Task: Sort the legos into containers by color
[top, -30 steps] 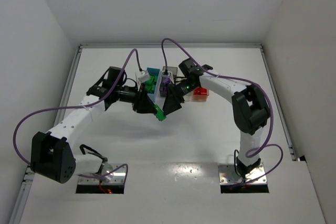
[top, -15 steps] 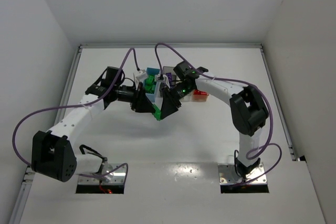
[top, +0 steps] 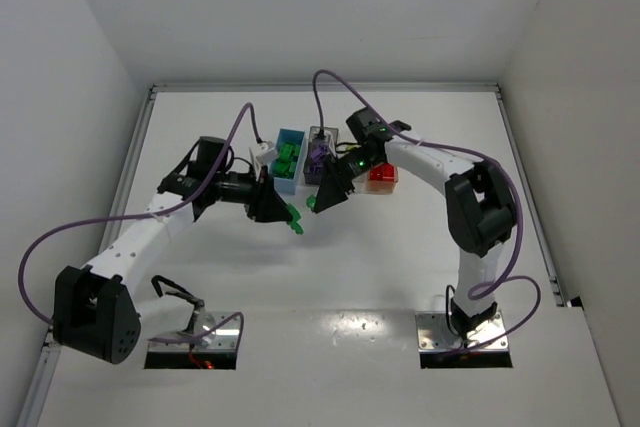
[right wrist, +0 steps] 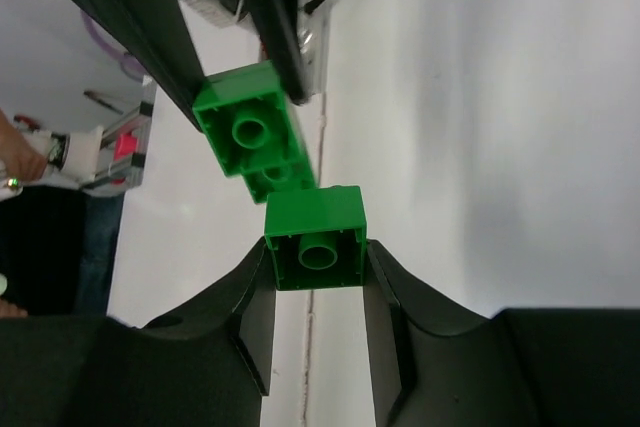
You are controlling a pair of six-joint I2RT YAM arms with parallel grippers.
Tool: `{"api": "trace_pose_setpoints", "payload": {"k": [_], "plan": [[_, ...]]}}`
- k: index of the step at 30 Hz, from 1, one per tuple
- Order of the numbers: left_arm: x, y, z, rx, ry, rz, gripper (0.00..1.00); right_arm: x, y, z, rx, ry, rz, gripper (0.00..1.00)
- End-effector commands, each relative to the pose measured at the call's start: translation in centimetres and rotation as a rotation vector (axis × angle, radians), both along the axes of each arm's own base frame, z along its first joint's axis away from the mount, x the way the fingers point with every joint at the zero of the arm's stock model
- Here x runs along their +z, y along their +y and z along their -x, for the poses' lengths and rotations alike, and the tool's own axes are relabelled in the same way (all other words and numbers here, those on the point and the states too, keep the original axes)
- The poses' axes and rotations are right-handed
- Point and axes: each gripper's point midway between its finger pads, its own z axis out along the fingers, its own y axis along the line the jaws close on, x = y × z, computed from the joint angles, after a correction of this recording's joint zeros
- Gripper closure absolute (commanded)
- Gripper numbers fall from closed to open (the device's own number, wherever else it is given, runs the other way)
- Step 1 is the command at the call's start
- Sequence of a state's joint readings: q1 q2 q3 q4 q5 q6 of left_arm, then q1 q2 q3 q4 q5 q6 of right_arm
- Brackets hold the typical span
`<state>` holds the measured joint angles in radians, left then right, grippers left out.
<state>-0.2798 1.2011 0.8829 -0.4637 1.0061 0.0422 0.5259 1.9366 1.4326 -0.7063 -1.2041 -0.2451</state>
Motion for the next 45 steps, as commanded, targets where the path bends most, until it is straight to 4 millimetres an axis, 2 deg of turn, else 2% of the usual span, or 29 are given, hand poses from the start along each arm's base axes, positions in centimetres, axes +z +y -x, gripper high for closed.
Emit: {"api": "trace_pose_setpoints", "payload": {"k": [1, 5, 7, 8, 9, 10, 11, 12, 13, 14, 15, 16, 18, 20, 21, 24, 26, 27, 28, 29, 30, 32, 34, 38, 39, 40, 43, 44, 45], "plan": [[0.2, 0.6, 0.1, 0.027, -0.057, -0.017, 0.95, 4.0, -0.5, -2.6, -0.05, -0.119, -0.089, 0.99], [0.6, 1.4, -0.3, 0.078, -0.105, -0.044, 0.95, 4.1, -0.1, -4.9, -0.126, -0.15, -0.08, 0.99], [1.3, 2.4, -1.3, 0.138, -0.146, -0.059, 0.95, 4.0, 0.8, -7.5, -0.218, -0.181, -0.073, 0.99], [1.7, 3.1, -1.7, 0.185, -0.166, -0.072, 0.95, 3.8, 1.4, -7.9, -0.235, -0.188, -0.069, 0.99], [1.9, 3.6, -2.1, 0.217, -0.184, -0.085, 0.95, 3.4, 2.0, -10.1, -0.296, -0.226, -0.058, 0.99], [2.2, 4.5, -2.6, 0.266, -0.189, -0.093, 0.95, 3.3, 2.7, -10.7, -0.333, -0.192, -0.039, 0.99], [1.9, 5.3, -3.1, 0.32, -0.195, -0.12, 0.95, 4.1, 3.8, -11.8, -0.353, -0.219, -0.041, 0.99], [2.1, 5.9, -3.4, 0.357, -0.205, -0.13, 0.95, 3.6, 3.9, -13.6, -0.407, -0.251, -0.012, 0.99], [2.6, 6.5, -3.6, 0.388, -0.23, -0.137, 0.95, 1.6, 5.0, -13.8, -0.424, -0.211, 0.042, 0.99], [2.7, 6.8, -3.7, 0.411, -0.233, -0.143, 0.95, 2.3, 5.4, -15.4, -0.459, -0.251, 0.041, 0.99], [2.7, 7.5, -4.1, 0.458, -0.237, -0.161, 0.95, 1.5, 6.1, -17.0, -0.513, -0.266, 0.076, 0.99], [2.9, 7.7, -4.2, 0.47, -0.248, -0.166, 0.95, 0.9, 6.3, -16.8, -0.53, -0.268, 0.109, 0.99], [2.8, 7.9, -4.4, 0.49, -0.243, -0.174, 0.95, -0.8, 6.7, -18.9, -0.611, -0.307, 0.189, 0.99], [3.0, 8.4, -4.5, 0.513, -0.252, -0.18, 0.95, -1.7, 7.0, -19.6, -0.643, -0.328, 0.219, 0.99], [3.4, 8.5, -4.7, 0.522, -0.263, -0.182, 0.95, -3.2, 6.7, -20.2, -0.665, -0.325, 0.26, 0.99], [3.8, 8.8, -5.0, 0.532, -0.271, -0.179, 0.95, -4.7, 6.7, -20.6, -0.665, -0.323, 0.287, 0.99], [3.9, 8.7, -5.1, 0.532, -0.271, -0.179, 0.95, -6.2, 6.6, -20.5, -0.655, -0.315, 0.308, 0.95], [3.9, 8.7, -5.1, 0.532, -0.271, -0.179, 0.95, -5.7, 6.8, -20.8, -0.651, -0.334, 0.298, 0.86], [3.7, 8.7, -5.2, 0.531, -0.263, -0.183, 0.95, -6.5, 6.6, -20.6, -0.647, -0.321, 0.315, 0.81], [3.7, 9.0, -5.4, 0.54, -0.262, -0.184, 0.95, -6.4, 6.7, -20.5, -0.639, -0.316, 0.309, 0.74], [3.7, 9.0, -5.4, 0.54, -0.262, -0.184, 0.95, -6.4, 7.2, -20.1, -0.628, -0.318, 0.307, 0.58], [3.5, 8.8, -5.4, 0.53, -0.251, -0.182, 0.95, -6.4, 7.3, -19.9, -0.616, -0.321, 0.301, 0.44], [3.1, 8.7, -5.5, 0.518, -0.228, -0.175, 0.95, -6.0, 7.2, -19.9, -0.608, -0.335, 0.301, 0.36], [2.8, 8.3, -5.3, 0.474, -0.207, -0.148, 0.95, -1.8, 8.1, -17.7, -0.532, -0.318, 0.181, 0.33], [2.9, 8.4, -5.2, 0.471, -0.205, -0.139, 0.95, -1.0, 7.6, -17.8, -0.535, -0.318, 0.169, 0.33], [2.7, 8.2, -5.2, 0.461, -0.193, -0.135, 0.95, 0.8, 7.7, -17.0, -0.509, -0.324, 0.123, 0.33], [2.7, 8.3, -5.2, 0.454, -0.177, -0.119, 0.95, 3.0, 7.4, -15.5, -0.467, -0.313, 0.058, 0.33], [2.7, 8.2, -5.2, 0.442, -0.184, -0.116, 0.95, 5.0, 7.3, -14.7, -0.452, -0.319, 0.018, 0.33], [2.5, 8.2, -5.3, 0.441, -0.175, -0.118, 0.95, 5.3, 6.8, -14.1, -0.44, -0.297, -0.004, 0.33]]}}
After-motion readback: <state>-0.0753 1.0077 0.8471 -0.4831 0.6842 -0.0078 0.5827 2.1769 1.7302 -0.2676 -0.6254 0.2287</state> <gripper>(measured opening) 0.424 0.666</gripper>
